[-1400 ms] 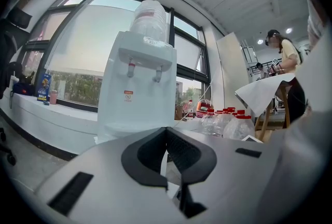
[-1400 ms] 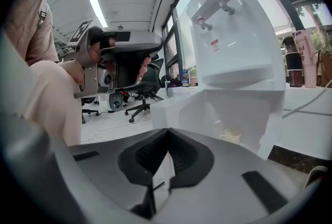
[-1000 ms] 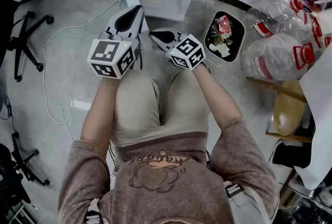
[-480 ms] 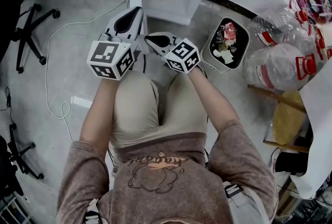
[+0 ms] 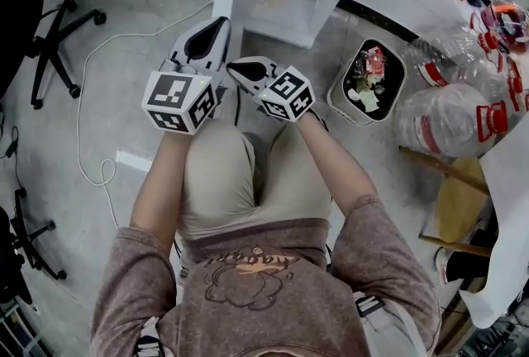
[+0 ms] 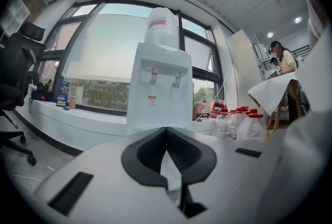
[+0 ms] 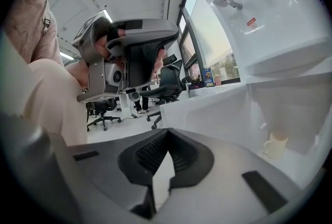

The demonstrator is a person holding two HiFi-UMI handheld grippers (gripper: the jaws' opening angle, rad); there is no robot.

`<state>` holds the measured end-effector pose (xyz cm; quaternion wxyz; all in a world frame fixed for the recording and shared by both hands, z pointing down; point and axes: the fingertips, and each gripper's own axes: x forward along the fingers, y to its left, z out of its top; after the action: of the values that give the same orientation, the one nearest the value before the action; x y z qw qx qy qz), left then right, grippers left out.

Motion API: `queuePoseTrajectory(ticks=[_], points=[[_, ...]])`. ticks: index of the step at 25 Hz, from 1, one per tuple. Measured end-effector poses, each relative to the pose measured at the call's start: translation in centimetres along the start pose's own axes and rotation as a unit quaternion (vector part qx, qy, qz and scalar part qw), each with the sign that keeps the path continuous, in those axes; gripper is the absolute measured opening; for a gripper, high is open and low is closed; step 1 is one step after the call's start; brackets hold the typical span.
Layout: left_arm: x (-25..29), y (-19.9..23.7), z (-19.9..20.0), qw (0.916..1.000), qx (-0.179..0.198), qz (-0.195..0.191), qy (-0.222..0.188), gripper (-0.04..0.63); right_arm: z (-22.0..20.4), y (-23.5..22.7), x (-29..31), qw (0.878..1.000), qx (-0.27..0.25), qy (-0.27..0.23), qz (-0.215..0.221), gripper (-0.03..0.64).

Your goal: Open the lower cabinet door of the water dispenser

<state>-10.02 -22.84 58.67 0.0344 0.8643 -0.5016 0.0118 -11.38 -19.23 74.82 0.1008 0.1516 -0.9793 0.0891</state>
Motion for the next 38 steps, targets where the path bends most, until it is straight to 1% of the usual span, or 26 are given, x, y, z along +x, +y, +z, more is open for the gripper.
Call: queuePoseTrajectory(ticks=[4, 12, 18, 23, 27, 32, 38], points=[[-0.3, 0.7, 0.0, 1.0000, -0.005, 0.006, 0.000, 0.014, 0.2, 0.4, 1.0, 1.000, -0.002, -0.003, 0.015, 0.008], [-0.6, 1.9, -0.2, 0.9998, -0.001, 0.021, 0.007, 0.012, 0.5, 0.9, 3.1, 0.999, 0.001, -0.010, 0.038, 0.008], [-0.9, 2.7, -0.3, 0.9994, 0.000, 0.032, 0.011, 0.012, 0.7, 1.3, 4.2, 0.999, 0.001, -0.008, 0.052, 0.008], [-0.9, 2.8, -0.4, 0.9994, 0.000, 0.032, 0.014, 0.012, 0.7, 1.4, 4.8, 0.998, 0.001, -0.006, 0.056, 0.006], [-0.7, 2.7, -0.4, 0.9995, -0.004, 0.028, 0.014, 0.014, 0.5, 0.9, 4.7, 0.999, 0.001, -0.001, 0.044, 0.008], [-0.2, 2.1, -0.5, 0.9998, -0.003, 0.014, 0.013, 0.014, 0.5, -0.5, 3.0, 1.000, 0.002, -0.004, 0.020, 0.006], [1.1, 1.9, -0.7, 0.9998, -0.012, 0.013, 0.009, 0.012, 1.6, -3.3, -0.8, 0.999, 0.009, -0.020, -0.031, 0.006]])
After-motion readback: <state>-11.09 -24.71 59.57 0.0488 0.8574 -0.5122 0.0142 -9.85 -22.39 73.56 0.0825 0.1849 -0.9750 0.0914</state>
